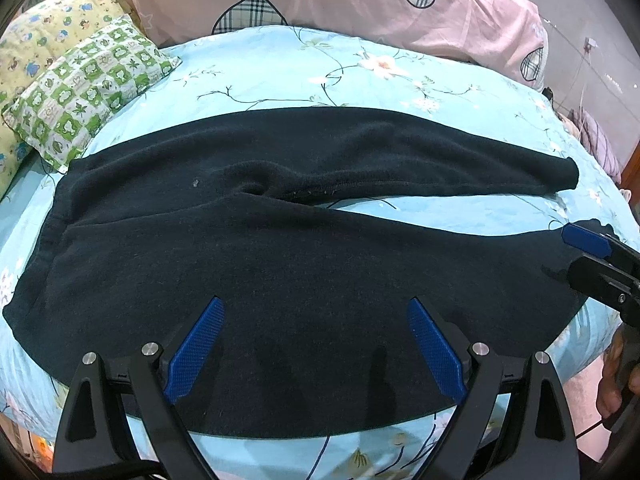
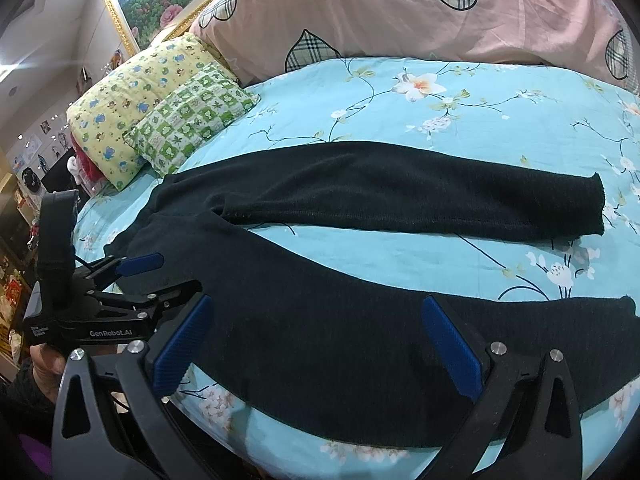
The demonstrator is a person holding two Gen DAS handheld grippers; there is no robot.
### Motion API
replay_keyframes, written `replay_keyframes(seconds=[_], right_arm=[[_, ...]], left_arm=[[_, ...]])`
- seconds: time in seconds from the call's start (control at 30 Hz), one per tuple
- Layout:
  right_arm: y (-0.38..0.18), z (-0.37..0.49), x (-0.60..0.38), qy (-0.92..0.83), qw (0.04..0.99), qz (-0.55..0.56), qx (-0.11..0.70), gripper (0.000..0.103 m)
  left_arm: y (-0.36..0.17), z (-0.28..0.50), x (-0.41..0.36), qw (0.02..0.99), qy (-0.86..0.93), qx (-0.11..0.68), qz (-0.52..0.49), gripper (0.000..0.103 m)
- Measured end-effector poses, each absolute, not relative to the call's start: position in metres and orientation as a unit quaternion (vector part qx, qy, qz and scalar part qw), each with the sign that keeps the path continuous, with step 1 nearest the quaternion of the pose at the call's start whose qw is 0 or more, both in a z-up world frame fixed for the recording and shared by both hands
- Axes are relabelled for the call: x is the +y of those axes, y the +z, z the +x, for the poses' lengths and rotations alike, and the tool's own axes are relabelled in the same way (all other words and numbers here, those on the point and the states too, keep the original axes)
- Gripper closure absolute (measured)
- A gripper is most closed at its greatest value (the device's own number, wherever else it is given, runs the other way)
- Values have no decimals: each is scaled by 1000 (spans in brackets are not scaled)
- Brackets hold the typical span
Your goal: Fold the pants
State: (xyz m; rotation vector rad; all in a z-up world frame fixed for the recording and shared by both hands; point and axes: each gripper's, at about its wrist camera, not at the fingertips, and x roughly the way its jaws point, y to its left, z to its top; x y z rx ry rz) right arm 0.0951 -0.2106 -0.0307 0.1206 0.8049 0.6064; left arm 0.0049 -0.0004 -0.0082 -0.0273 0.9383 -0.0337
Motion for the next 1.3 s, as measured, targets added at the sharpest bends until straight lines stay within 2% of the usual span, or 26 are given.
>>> replay_keyframes(seconds=[0.57,0.97,1.07,1.3], right_arm=[[-22,114,-234,270,879,78,385,0],[-2,150,-296,216,893,107,381,0],[2,164,-315,204,892,113,388,0],[-10,224,-361,204,840,189,466,0]], left_arm=[[-4,25,5,889,-64,453,-18,9],[15,74,-15,890,-135,434,37,9],[18,95,-21,882,-161,441,45,9],[25,156,-37,865,-212,447,76,9]])
